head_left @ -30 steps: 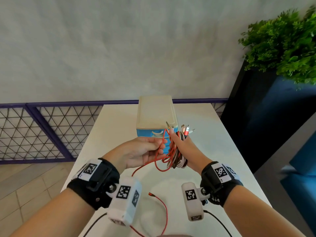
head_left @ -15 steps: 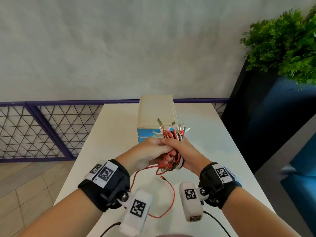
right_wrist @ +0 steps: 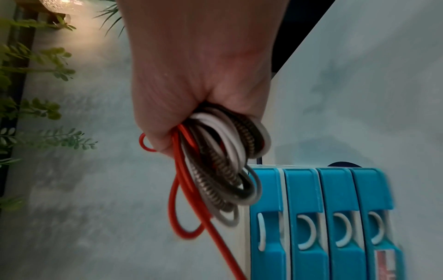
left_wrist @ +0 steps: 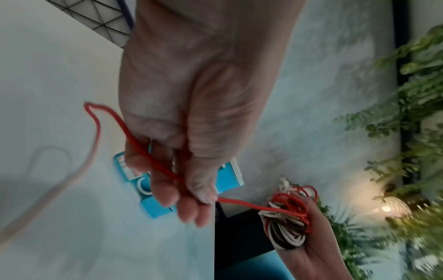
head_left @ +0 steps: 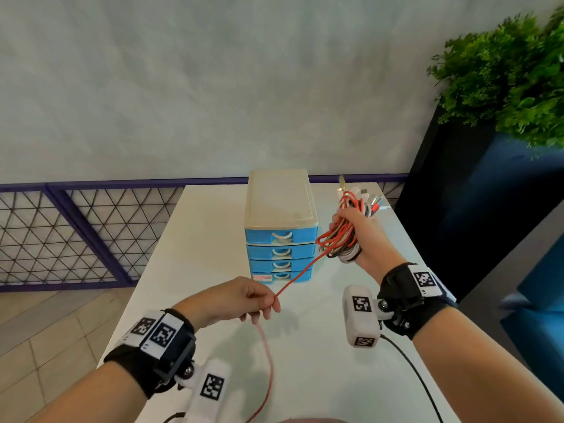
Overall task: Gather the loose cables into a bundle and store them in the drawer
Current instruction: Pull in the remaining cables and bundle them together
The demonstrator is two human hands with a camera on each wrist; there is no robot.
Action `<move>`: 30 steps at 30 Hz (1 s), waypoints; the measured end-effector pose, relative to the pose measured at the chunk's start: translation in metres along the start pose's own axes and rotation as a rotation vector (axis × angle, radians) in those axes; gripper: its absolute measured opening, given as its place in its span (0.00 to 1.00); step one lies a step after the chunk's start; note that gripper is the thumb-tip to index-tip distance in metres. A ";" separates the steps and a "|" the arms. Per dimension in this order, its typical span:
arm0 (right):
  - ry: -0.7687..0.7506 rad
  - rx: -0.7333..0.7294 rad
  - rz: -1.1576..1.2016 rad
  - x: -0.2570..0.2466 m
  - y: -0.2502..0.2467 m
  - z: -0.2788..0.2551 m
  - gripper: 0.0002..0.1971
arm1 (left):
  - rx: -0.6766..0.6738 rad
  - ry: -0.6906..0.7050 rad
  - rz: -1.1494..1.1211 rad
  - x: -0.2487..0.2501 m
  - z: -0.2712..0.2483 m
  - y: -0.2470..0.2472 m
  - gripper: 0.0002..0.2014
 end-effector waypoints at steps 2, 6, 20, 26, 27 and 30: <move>0.053 -0.080 -0.127 0.003 0.002 -0.008 0.05 | 0.065 -0.011 0.227 0.000 0.009 -0.005 0.10; 0.106 -0.177 -0.442 0.011 0.009 -0.020 0.03 | 0.370 0.058 0.445 0.014 0.020 -0.014 0.05; 0.255 -0.290 -0.484 0.040 0.031 -0.033 0.09 | 0.669 0.477 0.521 0.048 0.035 -0.010 0.03; 0.149 -0.157 -0.621 0.038 0.024 -0.028 0.02 | 0.473 0.207 0.612 0.038 0.033 -0.021 0.13; 0.132 -0.132 -0.645 0.036 0.022 -0.027 0.04 | 0.371 0.119 0.571 0.036 0.031 -0.024 0.15; 0.074 -0.009 -0.731 0.031 0.012 -0.022 0.04 | 0.119 -0.112 0.084 0.030 0.016 -0.029 0.17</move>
Point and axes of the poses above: each hand's wrist, its own z-axis towards the middle knuckle, its own y-axis out of the palm, x = y × z, the point moved 1 cm from there along z, towards the middle knuckle, and after that the axes turned 15 degrees about y, right-handed, at the moved point
